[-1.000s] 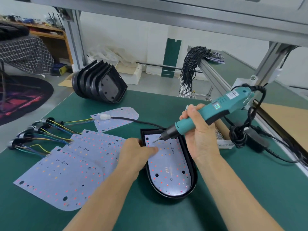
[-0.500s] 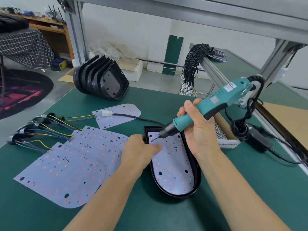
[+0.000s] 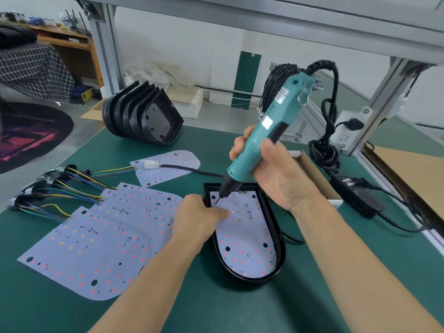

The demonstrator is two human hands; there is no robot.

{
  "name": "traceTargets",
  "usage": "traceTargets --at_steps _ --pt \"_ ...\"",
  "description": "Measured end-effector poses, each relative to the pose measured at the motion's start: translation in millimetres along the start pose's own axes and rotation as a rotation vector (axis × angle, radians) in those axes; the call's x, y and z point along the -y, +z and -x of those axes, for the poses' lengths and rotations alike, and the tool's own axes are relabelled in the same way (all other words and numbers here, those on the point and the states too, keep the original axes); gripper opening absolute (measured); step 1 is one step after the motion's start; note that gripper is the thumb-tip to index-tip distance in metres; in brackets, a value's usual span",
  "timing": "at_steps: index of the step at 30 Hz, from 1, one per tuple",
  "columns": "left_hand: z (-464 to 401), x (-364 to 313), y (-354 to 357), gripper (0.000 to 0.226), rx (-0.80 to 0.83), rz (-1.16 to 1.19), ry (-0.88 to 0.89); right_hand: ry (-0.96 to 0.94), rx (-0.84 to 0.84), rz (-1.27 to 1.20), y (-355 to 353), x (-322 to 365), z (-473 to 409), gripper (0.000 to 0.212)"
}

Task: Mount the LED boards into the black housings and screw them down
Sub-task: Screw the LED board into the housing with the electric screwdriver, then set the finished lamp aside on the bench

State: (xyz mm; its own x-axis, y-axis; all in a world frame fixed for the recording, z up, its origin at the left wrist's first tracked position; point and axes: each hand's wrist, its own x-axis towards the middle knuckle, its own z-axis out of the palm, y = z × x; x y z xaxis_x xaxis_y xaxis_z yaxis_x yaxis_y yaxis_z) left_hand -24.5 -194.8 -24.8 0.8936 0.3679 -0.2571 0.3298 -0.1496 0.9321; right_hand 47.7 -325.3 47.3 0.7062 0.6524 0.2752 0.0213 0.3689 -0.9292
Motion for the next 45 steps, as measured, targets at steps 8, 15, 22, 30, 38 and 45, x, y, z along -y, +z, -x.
traceTargets --at_steps 8,15,22,30,38,45 --pt "2 -3 -1 0.046 -0.009 -0.003 -0.005 0.034 0.244 0.107 -12 8 3 0.033" --pt "0 -2 -1 0.018 -0.03 0.016 -0.017 0.094 0.346 0.057 -15 10 -11 0.047" --pt "7 -6 0 0.054 0.011 0.077 -0.04 -0.042 -0.057 -0.408 -24 27 5 0.044" --pt "6 2 -12 0.014 -0.055 0.404 -0.104 0.391 -0.509 0.623 -73 41 69 0.054" --pt "15 -4 -22 0.015 -0.118 0.58 -0.048 0.692 -0.22 1.458 -96 13 127 0.057" --pt "15 -8 -27 0.018 -0.138 0.551 0.013 0.73 -0.195 1.992 -64 -3 128 0.064"
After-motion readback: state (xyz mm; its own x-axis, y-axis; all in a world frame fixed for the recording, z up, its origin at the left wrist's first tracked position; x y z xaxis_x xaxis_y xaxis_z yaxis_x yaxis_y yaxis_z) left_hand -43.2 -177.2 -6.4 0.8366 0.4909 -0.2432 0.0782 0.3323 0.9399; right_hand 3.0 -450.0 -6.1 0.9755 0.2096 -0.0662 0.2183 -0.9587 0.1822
